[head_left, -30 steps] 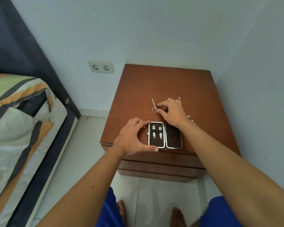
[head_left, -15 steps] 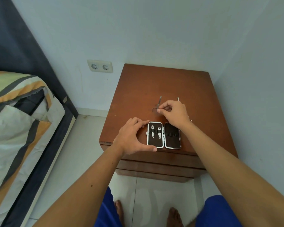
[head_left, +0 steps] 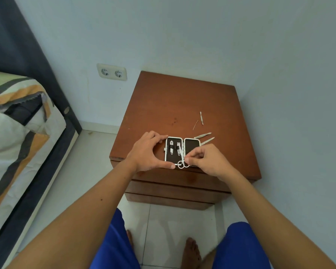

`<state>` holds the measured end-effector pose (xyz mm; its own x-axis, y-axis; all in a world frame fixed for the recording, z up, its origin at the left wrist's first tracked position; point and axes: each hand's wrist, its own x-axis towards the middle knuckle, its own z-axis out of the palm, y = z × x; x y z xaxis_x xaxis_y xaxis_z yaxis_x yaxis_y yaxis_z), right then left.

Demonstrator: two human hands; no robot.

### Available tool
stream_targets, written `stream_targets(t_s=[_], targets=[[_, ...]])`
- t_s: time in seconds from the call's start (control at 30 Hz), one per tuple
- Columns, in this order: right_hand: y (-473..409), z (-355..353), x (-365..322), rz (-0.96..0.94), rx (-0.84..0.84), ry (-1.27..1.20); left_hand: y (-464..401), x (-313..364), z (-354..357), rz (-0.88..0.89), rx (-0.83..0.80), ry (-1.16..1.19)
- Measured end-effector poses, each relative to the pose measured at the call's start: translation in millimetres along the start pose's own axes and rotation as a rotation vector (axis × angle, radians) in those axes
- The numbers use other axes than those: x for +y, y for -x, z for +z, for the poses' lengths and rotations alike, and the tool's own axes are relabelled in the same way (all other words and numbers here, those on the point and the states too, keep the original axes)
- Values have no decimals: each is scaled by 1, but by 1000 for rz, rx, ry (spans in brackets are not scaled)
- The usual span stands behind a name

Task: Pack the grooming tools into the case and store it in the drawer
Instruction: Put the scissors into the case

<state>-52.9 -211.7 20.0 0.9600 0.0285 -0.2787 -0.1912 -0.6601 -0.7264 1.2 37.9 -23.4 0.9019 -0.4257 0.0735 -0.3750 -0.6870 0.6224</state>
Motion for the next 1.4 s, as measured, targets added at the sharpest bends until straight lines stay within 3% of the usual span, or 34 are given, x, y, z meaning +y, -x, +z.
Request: stream_targets(t_s=[0.43, 0.9, 1.2, 1.4], targets=[[-5, 3, -30, 169, -79, 69, -1, -2, 0, 0, -12, 26], [-8, 4, -27, 156, -133, 70, 0, -2, 0, -4, -17, 41], [-13, 13, -28, 205, -30, 33, 0, -1, 0, -7, -18, 23], [-7, 20, -22, 36, 87, 115, -1, -1, 1, -11, -6, 10]])
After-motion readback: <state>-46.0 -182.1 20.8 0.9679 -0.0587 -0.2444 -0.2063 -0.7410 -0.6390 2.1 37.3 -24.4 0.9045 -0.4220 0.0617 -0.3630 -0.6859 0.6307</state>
